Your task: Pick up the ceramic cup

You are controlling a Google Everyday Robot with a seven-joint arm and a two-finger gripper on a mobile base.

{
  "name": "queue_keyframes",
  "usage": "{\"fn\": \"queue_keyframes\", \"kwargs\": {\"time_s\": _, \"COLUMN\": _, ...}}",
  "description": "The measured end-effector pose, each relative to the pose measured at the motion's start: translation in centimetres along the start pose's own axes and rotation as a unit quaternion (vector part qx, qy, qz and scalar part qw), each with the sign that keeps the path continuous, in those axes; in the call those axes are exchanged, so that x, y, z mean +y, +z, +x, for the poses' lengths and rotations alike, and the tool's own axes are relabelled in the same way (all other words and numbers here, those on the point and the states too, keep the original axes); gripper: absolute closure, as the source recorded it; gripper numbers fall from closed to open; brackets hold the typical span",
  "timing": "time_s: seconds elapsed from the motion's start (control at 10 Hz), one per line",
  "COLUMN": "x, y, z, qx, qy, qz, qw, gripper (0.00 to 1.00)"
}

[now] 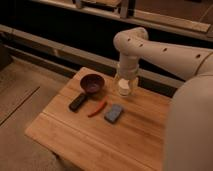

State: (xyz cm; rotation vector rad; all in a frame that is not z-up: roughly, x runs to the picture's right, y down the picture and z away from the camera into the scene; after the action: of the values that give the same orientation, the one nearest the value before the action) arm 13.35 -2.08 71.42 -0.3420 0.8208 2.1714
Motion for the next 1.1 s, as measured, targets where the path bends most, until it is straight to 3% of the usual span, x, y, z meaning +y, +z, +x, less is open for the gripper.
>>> {"fn": "queue_keyframes", "kwargs": {"time_s": 0.2, "x": -1.6, "y": -1.1, "z": -2.7, "qx": -0.003, "qy": 0.038, "qz": -0.002, "qw": 0.9993, "gripper": 0.35}}
{"fn": "queue_keyframes", "kwargs": {"time_s": 0.4, "x": -1.6, "y": -0.5, "z": -3.8, "qx": 0.006, "qy": 0.049, "qz": -0.012, "qw": 0.9987, "gripper": 0.35}}
{"fn": "queue_keyframes", "kwargs": {"time_s": 0.7, "x": -0.9, "y": 2.4, "z": -4.4, "qx": 0.020, "qy": 0.042, "qz": -0.015, "qw": 0.9988, "gripper": 0.35}}
{"fn": "queue_keyframes", "kwargs": {"time_s": 1.1, "x": 1.3, "y": 4.8, "z": -5.2, "qx": 0.013, "qy": 0.004, "qz": -0.005, "qw": 0.9999, "gripper": 0.35}}
